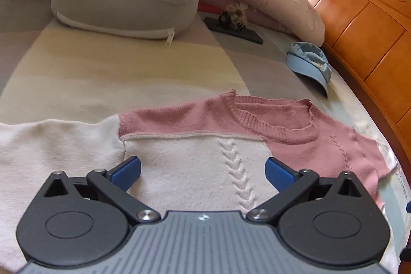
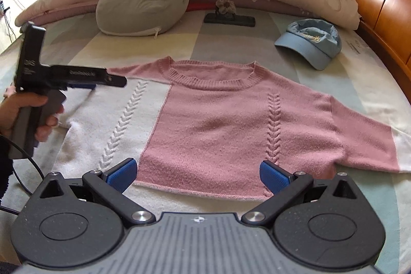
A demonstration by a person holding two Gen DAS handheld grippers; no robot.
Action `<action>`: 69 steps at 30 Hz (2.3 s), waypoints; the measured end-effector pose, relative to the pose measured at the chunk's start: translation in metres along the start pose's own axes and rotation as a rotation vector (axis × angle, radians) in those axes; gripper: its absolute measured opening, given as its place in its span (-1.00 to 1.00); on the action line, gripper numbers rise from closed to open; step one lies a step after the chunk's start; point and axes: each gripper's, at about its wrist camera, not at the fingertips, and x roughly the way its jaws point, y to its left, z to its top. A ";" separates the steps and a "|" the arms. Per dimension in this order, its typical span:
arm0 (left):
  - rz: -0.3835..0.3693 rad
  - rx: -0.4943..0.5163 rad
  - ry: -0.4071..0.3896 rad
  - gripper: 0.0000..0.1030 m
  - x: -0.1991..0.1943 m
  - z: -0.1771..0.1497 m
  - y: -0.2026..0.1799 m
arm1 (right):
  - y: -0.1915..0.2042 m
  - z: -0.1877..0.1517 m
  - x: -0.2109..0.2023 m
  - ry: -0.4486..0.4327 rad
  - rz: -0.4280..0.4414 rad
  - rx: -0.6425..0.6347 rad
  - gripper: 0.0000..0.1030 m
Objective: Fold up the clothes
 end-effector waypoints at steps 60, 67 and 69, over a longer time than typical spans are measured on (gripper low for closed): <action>0.342 -0.147 -0.106 0.98 -0.114 0.019 0.085 | -0.004 -0.004 -0.007 0.009 -0.034 0.072 1.00; 0.285 0.016 -0.052 0.98 -0.104 -0.019 -0.005 | -0.029 -0.011 -0.011 0.008 -0.077 0.140 1.00; 0.281 0.052 -0.048 0.98 -0.106 -0.031 -0.028 | -0.039 -0.015 -0.011 0.007 -0.069 0.169 1.00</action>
